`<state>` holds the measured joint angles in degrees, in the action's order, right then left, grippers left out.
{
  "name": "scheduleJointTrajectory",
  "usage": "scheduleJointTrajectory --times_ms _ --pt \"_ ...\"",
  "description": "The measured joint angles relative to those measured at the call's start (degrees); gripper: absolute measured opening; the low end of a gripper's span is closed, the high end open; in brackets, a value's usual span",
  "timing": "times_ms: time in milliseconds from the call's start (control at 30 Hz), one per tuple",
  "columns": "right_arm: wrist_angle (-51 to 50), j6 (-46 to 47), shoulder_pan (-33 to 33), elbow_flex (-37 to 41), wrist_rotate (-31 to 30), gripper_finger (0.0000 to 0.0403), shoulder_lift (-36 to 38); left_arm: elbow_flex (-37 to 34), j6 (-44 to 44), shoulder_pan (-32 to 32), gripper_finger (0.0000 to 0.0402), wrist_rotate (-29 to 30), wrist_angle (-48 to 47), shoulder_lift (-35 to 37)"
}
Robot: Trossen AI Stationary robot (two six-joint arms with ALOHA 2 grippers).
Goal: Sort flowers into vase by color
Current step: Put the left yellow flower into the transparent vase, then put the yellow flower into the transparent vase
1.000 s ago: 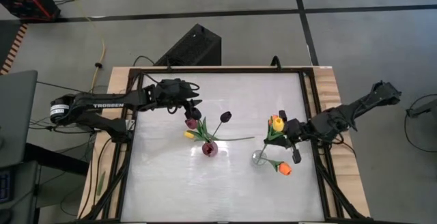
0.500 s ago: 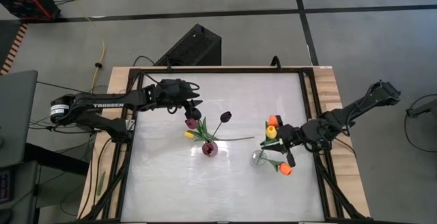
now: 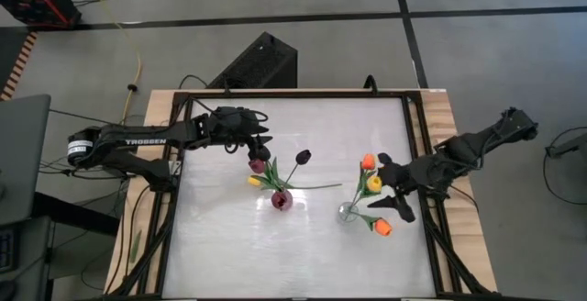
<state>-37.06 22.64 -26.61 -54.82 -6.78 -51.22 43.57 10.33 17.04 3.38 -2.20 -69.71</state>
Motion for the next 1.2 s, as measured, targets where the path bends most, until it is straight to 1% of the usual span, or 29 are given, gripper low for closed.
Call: scheduleJointTrajectory --times_ms 167,267,467,567,667,733,900,1033,1200 --pt "-9.43 2.46 0.2 -5.22 0.36 0.0226 -2.89 0.0 0.02 0.0 0.0139 0.0 0.0 0.0" --pt "-16.71 3.3 0.17 -9.38 0.6 0.0221 -5.12 0.0 0.01 0.0 0.0139 -0.29 -0.14 0.0" --pt "-29.43 6.39 0.2 -16.81 0.55 0.0214 -8.77 0.0 -2.28 -0.85 0.0139 -4.95 -2.21 -0.02" --pt "-33.96 7.87 0.32 -18.89 0.47 0.0212 -9.98 0.0 -3.69 -2.53 0.0139 -5.63 -4.64 -0.07" --pt "-37.01 8.97 0.94 -19.64 0.47 0.0212 -10.86 -0.01 -5.01 -4.52 0.0139 -5.65 -7.65 -1.03" --pt "-38.66 9.48 1.52 -19.66 0.47 0.0211 -11.27 -0.02 -5.76 -6.21 0.0139 -5.81 -7.71 -2.76" --pt "-40.23 9.03 3.02 -19.68 0.43 0.0211 -12.59 0.0 -10.2 -10.14 0.0139 -5.73 -7.97 -10.62" --pt "-40.5 8.96 3.41 -19.68 0.47 0.0211 -12.96 -0.07 -12.14 -11.17 0.0139 -5.56 -8.53 -16.35" --pt "-40.76 8.77 3.41 -19.7 0.51 0.0211 -12.76 -0.04 -12.91 -11.37 0.0139 -7.29 -9.26 -20.46"
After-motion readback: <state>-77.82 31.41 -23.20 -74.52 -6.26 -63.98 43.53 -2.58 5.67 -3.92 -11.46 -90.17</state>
